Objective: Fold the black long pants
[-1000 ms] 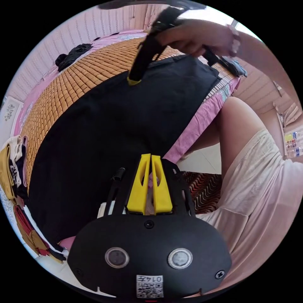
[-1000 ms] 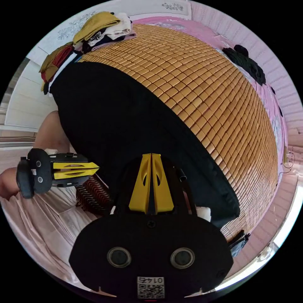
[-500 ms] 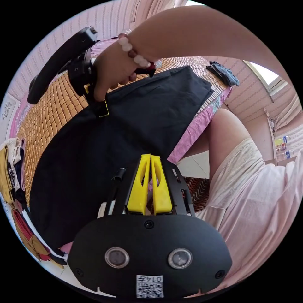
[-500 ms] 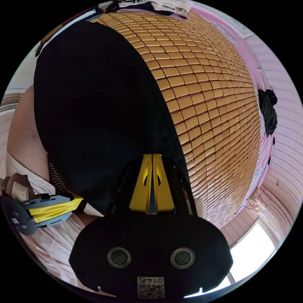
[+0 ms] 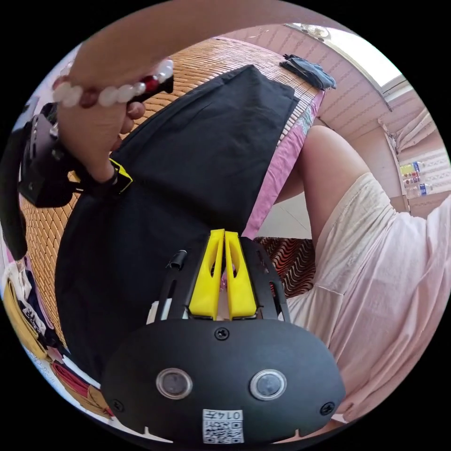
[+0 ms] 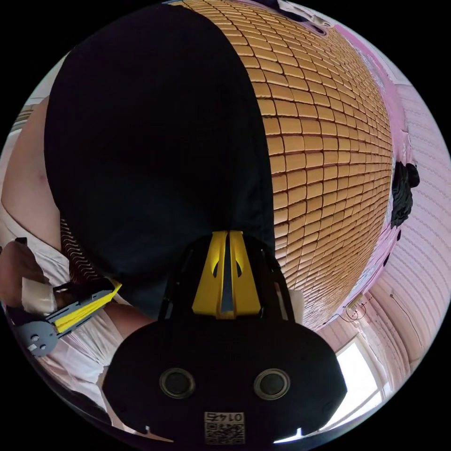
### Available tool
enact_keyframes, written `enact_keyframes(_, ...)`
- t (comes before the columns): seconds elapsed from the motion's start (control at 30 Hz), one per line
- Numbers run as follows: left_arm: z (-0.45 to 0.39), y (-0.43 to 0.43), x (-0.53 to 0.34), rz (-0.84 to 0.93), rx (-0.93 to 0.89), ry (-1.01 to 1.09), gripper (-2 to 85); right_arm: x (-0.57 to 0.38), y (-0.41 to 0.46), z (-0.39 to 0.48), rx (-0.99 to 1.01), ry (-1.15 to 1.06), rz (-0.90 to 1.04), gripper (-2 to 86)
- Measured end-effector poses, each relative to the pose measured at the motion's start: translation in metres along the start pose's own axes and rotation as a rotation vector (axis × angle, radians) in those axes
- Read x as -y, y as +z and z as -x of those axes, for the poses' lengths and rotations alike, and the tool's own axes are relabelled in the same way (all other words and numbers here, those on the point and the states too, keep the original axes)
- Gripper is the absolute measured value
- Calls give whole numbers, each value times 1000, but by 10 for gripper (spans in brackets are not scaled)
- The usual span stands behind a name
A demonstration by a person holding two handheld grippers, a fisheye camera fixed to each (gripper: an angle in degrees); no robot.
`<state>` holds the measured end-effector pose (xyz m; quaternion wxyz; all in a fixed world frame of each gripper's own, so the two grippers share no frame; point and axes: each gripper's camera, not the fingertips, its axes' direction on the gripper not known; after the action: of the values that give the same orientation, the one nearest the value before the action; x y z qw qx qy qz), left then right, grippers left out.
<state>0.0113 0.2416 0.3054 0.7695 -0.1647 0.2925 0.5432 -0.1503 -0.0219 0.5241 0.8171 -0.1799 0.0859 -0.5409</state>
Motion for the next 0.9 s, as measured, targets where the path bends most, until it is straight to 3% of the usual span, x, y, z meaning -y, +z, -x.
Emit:
enact_keyframes(0.13,-14,15,3,55,109,56,-10,-15,3,7,-49,9,10,2)
enact_keyframes(0.27,-6,11,-4,17,72,1,-10,-40,6,9,-67,47,-32,0)
enact_keyframes(0.37,-4,-3,-17,-25,64,-54,-10,-84,6,5,-75,162,-192,-5)
enact_keyframes(0.43,-6,-14,-30,-46,87,-78,-10,-151,9,2,47,322,-444,-8)
enact_keyframes(0.53,1,-29,-61,-85,97,-144,-10,-259,26,-2,174,626,-638,-7)
enact_keyframes(0.7,37,-50,-110,-164,41,-338,-10,-440,93,-4,132,1163,-524,12)
enact_keyframes(0.8,59,-59,-131,-165,56,-431,-10,-540,135,-7,169,1476,-478,150)
enact_keyframes(0.9,77,-66,-148,-175,53,-518,-10,-597,172,-11,275,1653,-442,194)
